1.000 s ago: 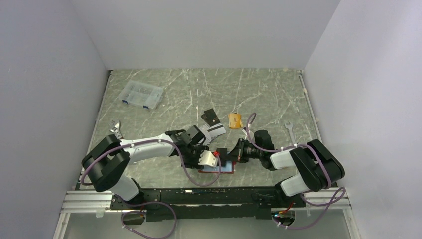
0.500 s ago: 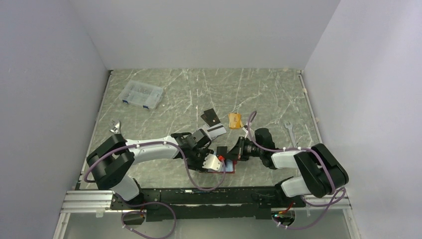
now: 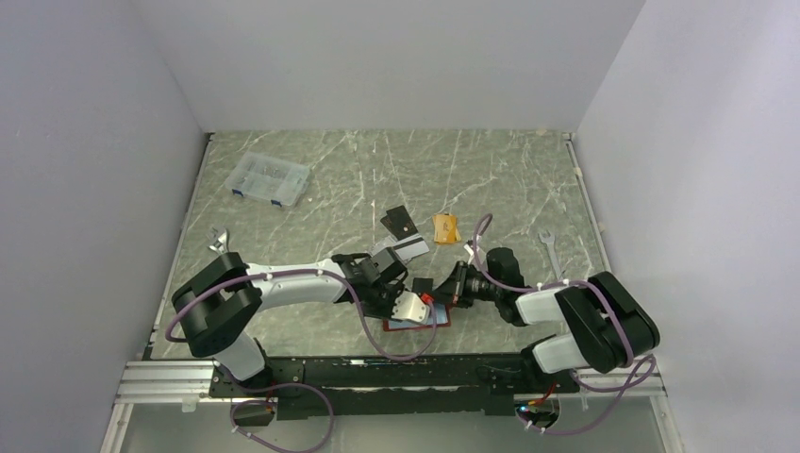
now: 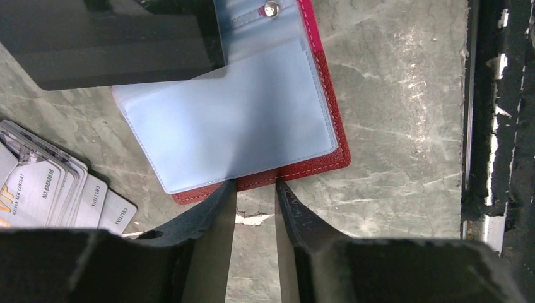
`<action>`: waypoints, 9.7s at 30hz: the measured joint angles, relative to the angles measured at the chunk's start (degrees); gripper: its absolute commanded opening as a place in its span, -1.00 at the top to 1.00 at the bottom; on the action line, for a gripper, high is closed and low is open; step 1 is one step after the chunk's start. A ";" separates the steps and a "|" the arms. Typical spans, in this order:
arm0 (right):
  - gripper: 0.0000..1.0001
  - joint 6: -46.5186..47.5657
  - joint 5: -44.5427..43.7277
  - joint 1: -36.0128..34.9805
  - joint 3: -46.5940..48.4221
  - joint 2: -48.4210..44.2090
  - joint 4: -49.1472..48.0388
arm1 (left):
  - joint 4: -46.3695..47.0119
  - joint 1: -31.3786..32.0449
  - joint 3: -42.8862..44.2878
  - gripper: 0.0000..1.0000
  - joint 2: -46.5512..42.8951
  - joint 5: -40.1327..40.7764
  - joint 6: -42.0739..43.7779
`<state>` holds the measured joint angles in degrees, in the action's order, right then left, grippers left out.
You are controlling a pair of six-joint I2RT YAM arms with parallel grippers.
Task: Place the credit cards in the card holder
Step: Insert the credit card into the card holder, then pick up the credit card from the storage box.
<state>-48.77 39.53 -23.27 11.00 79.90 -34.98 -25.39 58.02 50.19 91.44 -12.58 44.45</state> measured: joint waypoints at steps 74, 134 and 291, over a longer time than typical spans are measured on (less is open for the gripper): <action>0.24 7.76 -4.81 -10.99 10.73 3.26 19.78 | 0.46 2.67 1.05 0.53 1.18 5.38 -2.05; 1.00 7.65 -14.97 -10.38 16.98 2.25 28.61 | 6.29 2.67 -1.36 0.57 0.26 6.19 -0.59; 0.21 -2.80 -14.99 15.96 24.00 23.26 -0.39 | -9.53 -17.20 64.70 0.65 44.63 -5.57 -30.99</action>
<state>-51.57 24.53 -7.31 35.00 103.15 -35.38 -34.92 40.82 114.89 136.07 -18.15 13.45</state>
